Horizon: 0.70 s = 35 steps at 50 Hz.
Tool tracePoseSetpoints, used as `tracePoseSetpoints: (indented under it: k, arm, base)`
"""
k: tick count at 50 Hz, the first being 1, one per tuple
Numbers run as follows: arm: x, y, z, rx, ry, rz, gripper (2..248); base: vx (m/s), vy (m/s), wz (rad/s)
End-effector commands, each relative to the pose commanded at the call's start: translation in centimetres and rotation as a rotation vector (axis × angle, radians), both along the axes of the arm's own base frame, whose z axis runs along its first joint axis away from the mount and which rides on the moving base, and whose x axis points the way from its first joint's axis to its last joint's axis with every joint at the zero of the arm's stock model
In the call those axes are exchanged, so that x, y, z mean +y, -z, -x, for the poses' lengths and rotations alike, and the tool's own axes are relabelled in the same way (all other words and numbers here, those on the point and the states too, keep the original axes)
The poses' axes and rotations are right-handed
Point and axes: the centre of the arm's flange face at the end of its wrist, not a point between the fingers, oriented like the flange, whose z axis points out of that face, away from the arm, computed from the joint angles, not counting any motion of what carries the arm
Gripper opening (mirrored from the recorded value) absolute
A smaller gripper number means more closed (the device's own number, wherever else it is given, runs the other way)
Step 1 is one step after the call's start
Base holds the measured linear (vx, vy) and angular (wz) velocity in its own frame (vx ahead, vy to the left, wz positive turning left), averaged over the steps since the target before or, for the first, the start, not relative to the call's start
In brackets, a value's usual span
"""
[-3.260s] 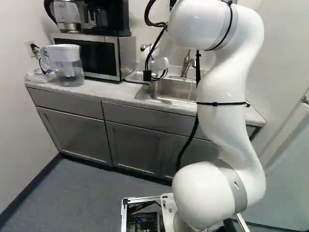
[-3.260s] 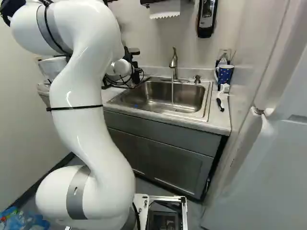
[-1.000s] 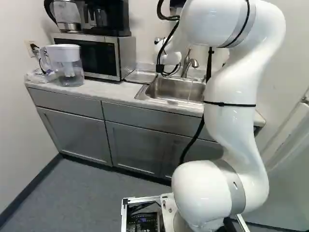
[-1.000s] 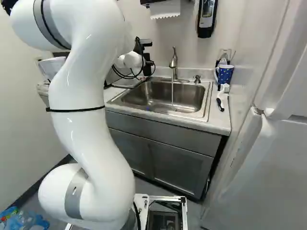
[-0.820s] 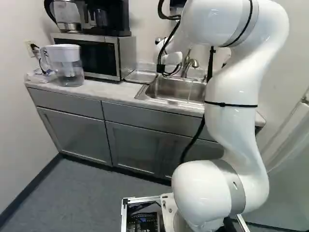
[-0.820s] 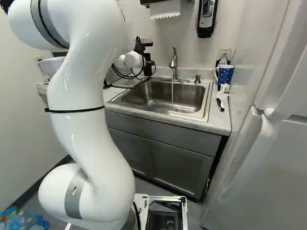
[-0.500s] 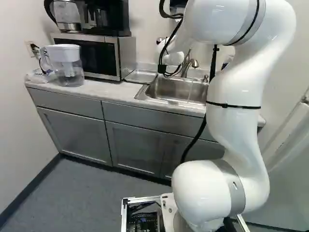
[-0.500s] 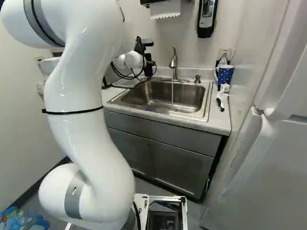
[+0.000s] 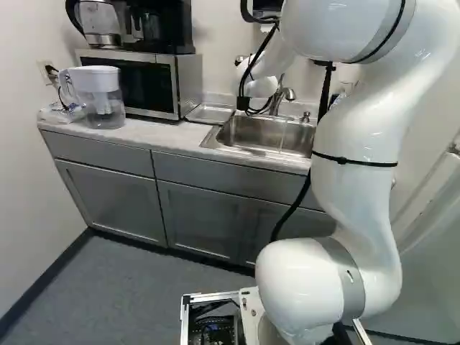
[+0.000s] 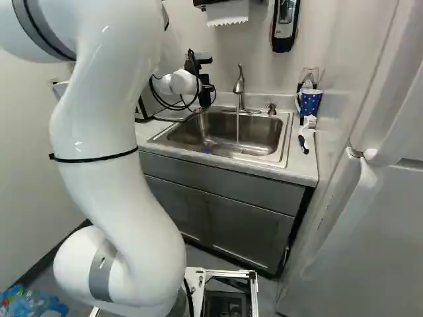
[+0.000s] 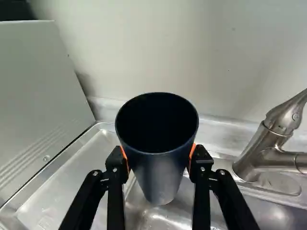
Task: Rinse the cup and place it in the tray
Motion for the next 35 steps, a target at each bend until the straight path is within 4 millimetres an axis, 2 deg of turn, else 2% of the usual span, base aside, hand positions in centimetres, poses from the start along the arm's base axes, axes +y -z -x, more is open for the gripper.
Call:
tracePoseSetpoints:
  k: [35]
  arm:
    - [-0.2,-0.3,4.4,0.015,0.005,0.000,126]
  base:
    - [0.000,0.000,0.000]
